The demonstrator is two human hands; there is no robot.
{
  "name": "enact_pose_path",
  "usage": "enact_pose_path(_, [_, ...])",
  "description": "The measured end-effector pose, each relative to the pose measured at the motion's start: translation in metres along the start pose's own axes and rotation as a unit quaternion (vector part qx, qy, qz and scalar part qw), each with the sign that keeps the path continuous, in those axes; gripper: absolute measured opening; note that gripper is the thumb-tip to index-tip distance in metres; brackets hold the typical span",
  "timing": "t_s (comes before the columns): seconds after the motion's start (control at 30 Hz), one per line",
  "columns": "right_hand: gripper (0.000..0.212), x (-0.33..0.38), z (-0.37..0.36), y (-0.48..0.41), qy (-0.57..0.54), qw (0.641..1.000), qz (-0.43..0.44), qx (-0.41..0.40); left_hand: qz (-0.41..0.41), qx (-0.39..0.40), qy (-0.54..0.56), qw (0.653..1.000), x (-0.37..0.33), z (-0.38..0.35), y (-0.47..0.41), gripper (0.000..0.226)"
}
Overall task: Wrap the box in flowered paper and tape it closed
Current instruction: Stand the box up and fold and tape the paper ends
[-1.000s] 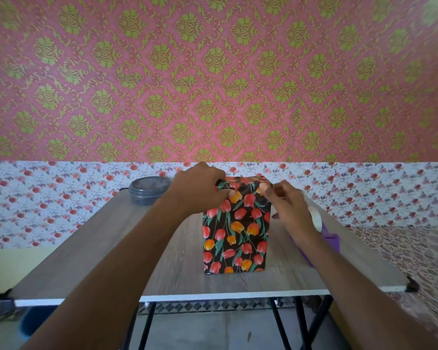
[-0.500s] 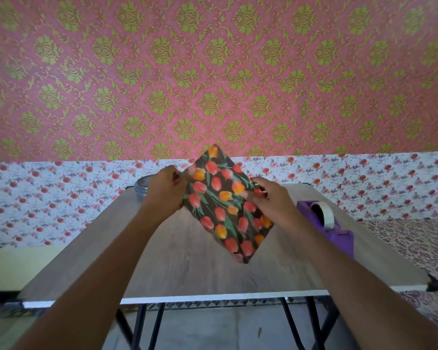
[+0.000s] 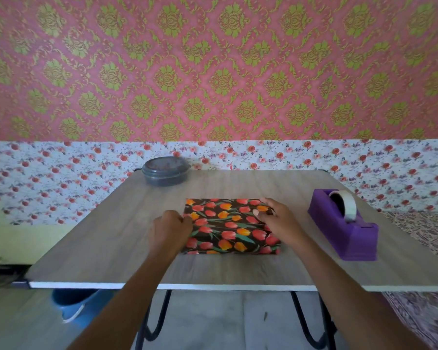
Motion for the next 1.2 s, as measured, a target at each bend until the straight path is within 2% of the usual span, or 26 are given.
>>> enact_pose_path(0.03, [0.059,-0.003,0.001,0.000,-0.060,0.998,0.000,-0.006,-0.039,0.010,0.018,0.999,-0.008,-0.004,-0.001,0.033])
enact_pose_path(0.1, [0.061,-0.009,-0.004,0.001,-0.151,0.988,0.002,0.007,-0.111,0.049,0.033,0.992,-0.020,-0.018,-0.002,0.047])
enact_pose_path(0.17, [0.065,-0.019,-0.014,0.001,-0.197,0.980,0.008,0.022,-0.137,0.070,0.043,0.987,-0.027,-0.027,-0.001,0.051])
enact_pose_path(0.23, [0.072,-0.023,-0.021,0.005,-0.234,0.972,0.008,0.018,-0.101,0.091,0.089,0.987,-0.024,-0.030,-0.004,0.051])
enact_pose_path(0.33, [0.107,-0.032,-0.020,0.005,-0.265,0.964,-0.010,0.009,-0.050,0.139,0.195,0.970,-0.020,-0.035,-0.006,0.048])
enact_pose_path(0.4, [0.111,-0.032,-0.021,0.004,-0.267,0.964,-0.003,0.019,-0.035,0.147,0.234,0.960,-0.020,-0.036,-0.007,0.046])
enact_pose_path(0.5, [0.089,-0.024,-0.019,0.006,-0.234,0.972,-0.002,0.025,-0.031,0.161,0.240,0.957,-0.022,-0.038,-0.006,0.034])
enact_pose_path(0.57, [0.073,-0.017,-0.014,0.013,-0.196,0.980,0.019,0.018,-0.053,0.147,0.167,0.973,-0.025,-0.032,-0.004,0.033])
enact_pose_path(0.67, [0.062,-0.013,-0.001,0.027,-0.136,0.988,0.066,-0.038,-0.102,0.033,0.023,0.994,-0.028,-0.020,-0.005,0.032])
enact_pose_path(0.77, [0.051,-0.019,0.021,0.048,-0.114,0.980,0.110,-0.121,-0.183,-0.082,0.024,0.979,-0.051,-0.013,0.019,0.030])
enact_pose_path(0.83, [0.037,-0.023,0.038,0.061,-0.089,0.969,0.144,-0.180,-0.250,-0.101,0.046,0.962,-0.076,-0.016,0.043,0.030])
enact_pose_path(0.93, [0.018,-0.032,0.067,0.085,-0.042,0.942,0.185,-0.277,-0.353,-0.050,0.078,0.931,-0.114,-0.039,0.079,0.030])
enact_pose_path(1.0, [0.019,-0.037,0.085,0.101,-0.002,0.919,0.211,-0.332,-0.396,-0.013,0.091,0.914,-0.133,-0.059,0.098,0.031])
enact_pose_path(1.13, [0.025,-0.058,0.125,0.124,0.099,0.864,0.205,-0.448,-0.398,0.090,0.088,0.909,-0.162,-0.111,0.125,0.042])
enact_pose_path(1.2, [0.033,-0.075,0.140,0.122,0.140,0.862,0.166,-0.457,-0.377,0.130,0.077,0.914,-0.173,-0.136,0.132,0.048])
Point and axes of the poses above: each hand's wrist, its own y-axis away from the middle knuckle, its own z-axis out of the back of the hand, x = y × z, the point moved 6 cm from there along -y, towards the middle knuckle, and after that the axes turned 4 degrees about x, right-handed, at the moved point
